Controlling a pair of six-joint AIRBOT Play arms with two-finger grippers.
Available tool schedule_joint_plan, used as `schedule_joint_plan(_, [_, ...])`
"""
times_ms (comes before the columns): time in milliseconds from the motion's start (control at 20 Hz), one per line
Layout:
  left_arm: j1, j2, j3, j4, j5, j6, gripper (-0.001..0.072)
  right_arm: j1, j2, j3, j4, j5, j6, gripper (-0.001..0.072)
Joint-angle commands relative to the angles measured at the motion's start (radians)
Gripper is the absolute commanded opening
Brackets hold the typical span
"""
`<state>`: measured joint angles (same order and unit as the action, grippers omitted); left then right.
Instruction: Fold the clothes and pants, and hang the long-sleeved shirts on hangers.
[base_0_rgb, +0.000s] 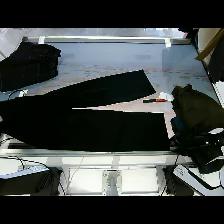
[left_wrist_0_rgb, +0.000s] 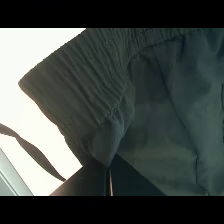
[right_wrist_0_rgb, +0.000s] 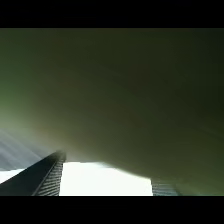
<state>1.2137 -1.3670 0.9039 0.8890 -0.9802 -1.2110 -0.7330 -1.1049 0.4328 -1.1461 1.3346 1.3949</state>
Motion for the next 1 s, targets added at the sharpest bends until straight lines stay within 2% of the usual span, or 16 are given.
schedule_joint_plan(0, [0.000, 0.000, 0.001, 0.000, 0.001, 0.000, 0.0011, 0.068, -0.011, 0.000, 0.034, -0.070, 0.000, 0.0533])
schedule_joint_plan(50, [0.000, 0.000, 0.001, 0.000, 0.001, 0.000, 0.0012, 0.071, -0.011, 0.000, 0.039, -0.064, 0.000, 0.0384])
schedule_joint_plan(150, [0.000, 0.000, 0.001, 0.000, -0.001, 0.000, 0.0012, 0.071, -0.011, 0.000, 0.068, -0.040, -0.004, 0.0167])
schedule_joint_plan(200, [0.000, 0.001, 0.001, 0.000, -0.007, 0.000, 0.0011, 0.071, -0.007, 0.000, 0.092, -0.016, -0.021, 0.0016])
schedule_joint_plan(350, [0.005, 0.016, 0.034, 0.035, -0.047, 0.000, 0.0010, 0.071, 0.027, 0.037, 0.129, 0.126, -0.071, 0.0009])
schedule_joint_plan(500, [-0.010, 0.029, 0.149, 0.221, -0.171, -0.017, 0.0010, 0.071, 0.090, 0.140, 0.241, 0.251, -0.047, 0.0009])
schedule_joint_plan(600, [-0.056, 0.029, 0.237, 0.292, -0.243, -0.023, 0.0009, 0.097, 0.122, 0.229, 0.379, 0.194, -0.043, 0.0008])
schedule_joint_plan(750, [-0.203, 0.025, 0.346, 0.353, -0.262, -0.024, 0.0009, 0.228, 0.080, 0.410, 0.409, 0.038, -0.015, 0.0007])
schedule_joint_plan(950, [-0.410, -0.043, 0.530, 0.676, -0.261, -0.193, 0.0009, 0.317, -0.118, 0.700, 0.410, -0.146, 0.065, 0.0007])
